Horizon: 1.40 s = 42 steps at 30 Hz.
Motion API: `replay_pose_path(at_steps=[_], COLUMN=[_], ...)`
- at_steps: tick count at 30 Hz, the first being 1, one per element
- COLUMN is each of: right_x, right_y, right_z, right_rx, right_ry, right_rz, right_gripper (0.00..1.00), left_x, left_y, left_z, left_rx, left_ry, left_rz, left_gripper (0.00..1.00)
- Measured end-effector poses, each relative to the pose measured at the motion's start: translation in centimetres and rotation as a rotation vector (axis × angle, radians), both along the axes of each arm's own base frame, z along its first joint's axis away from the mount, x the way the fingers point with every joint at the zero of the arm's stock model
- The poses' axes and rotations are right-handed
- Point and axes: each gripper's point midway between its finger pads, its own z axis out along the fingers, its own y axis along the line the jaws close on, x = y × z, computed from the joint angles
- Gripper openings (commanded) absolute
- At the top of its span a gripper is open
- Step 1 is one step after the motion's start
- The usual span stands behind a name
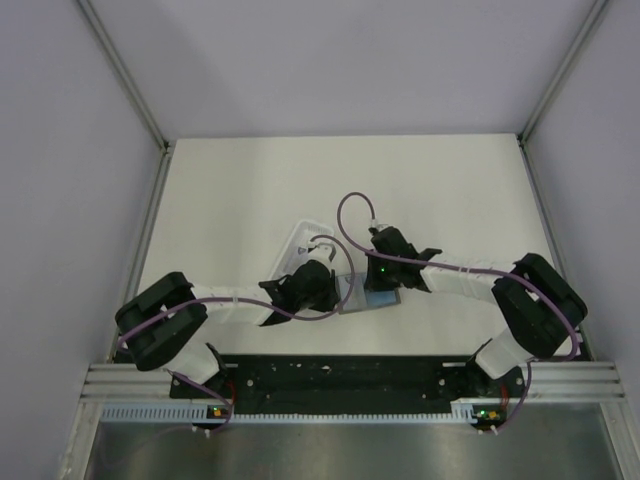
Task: Put the credit cards into the card holder
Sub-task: Insert the credit card into the card holder.
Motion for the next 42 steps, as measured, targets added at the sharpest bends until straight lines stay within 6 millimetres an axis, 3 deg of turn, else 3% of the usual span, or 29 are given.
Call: replay_pose_path(at_steps=[21, 24, 28, 35, 42], right_x=[0.0, 0.0, -0.3, 0.5, 0.5], right_y=[1.2, 1.0, 0.7, -0.2, -2.1], right_z=[-0.1, 0.4, 3.1, 9.8, 11.3], right_rx=[0.064, 0.063, 0.092, 0.165, 0.135], right_ry=[0.001, -0.01, -0.064, -0.25, -0.308], right_rz=[0.033, 0.038, 0.05, 0.013, -0.043], right_gripper=[0.0, 0.07, 0.22, 0.34, 0.36], left_x=[0.1, 0.1, 0.1, -0.2, 0.8], left_y=[0.0, 0.0, 0.0, 0.5, -0.5], left_z=[-0.1, 0.0, 0.0, 0.4, 4.8], left_rx=[0.004, 0.003, 0.003, 0.033, -0.009], left_ry=[0.0, -0.001, -0.002, 0.005, -0.066], left_rz=[0.002, 0.003, 0.003, -0.008, -0.022], left_gripper=[0.18, 0.18, 0.18, 0.19, 0.21])
